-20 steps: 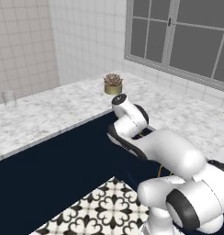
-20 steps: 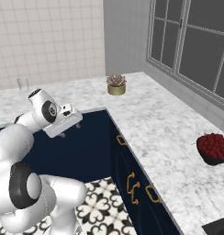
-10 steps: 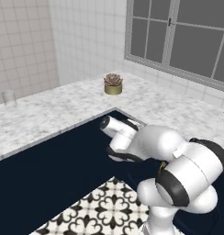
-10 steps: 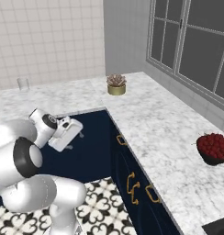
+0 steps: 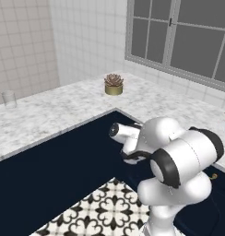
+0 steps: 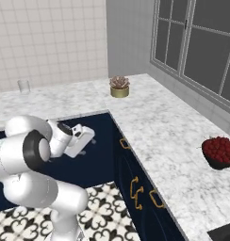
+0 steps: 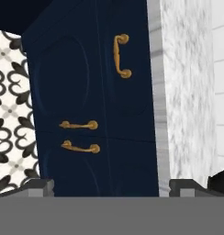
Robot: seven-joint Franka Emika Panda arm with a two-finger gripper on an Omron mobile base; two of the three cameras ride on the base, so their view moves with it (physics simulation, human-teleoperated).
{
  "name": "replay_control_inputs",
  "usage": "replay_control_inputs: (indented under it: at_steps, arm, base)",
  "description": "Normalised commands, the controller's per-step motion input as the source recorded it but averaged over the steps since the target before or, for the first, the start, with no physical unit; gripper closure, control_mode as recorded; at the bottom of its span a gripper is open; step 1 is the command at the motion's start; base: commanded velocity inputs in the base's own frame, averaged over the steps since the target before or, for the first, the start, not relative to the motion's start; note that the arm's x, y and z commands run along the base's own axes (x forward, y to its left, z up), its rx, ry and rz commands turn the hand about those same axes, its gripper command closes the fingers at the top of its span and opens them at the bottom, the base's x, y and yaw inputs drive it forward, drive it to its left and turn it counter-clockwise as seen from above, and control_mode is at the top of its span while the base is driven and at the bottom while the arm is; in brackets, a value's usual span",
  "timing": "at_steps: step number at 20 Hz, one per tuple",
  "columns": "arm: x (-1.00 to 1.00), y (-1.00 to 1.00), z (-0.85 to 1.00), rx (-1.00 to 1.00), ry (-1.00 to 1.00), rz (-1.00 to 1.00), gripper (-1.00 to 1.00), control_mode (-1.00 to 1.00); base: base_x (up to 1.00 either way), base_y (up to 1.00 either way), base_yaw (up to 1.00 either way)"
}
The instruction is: Take a straw from the drawer in front and place it inside the glass cup on the dining counter.
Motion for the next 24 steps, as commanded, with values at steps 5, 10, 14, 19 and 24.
replay_control_inputs:
  at_steps: [5,10,14,19,24]
  arm:
    - [0.42,-0.22,-0.19,0.00,-0.05,0.00,-1.00,-1.00]
    - [0.48,0.00,-0.29,-0.06,-0.01,0.00,-1.00,-1.00]
    - [0.48,0.00,-0.24,-0.10,0.00,0.00,-1.00,-1.00]
    - [0.49,-0.02,-0.25,-0.07,0.00,0.00,-1.00,-1.00]
    - [0.37,-0.19,-0.24,-0.03,0.00,0.00,-1.00,-1.00]
  base:
    - [0.00,0.00,0.00]
    - [0.00,0.00,0.00]
    - [0.00,0.00,0.00]
    - [0.00,0.00,0.00]
    - [0.00,0.00,0.00]
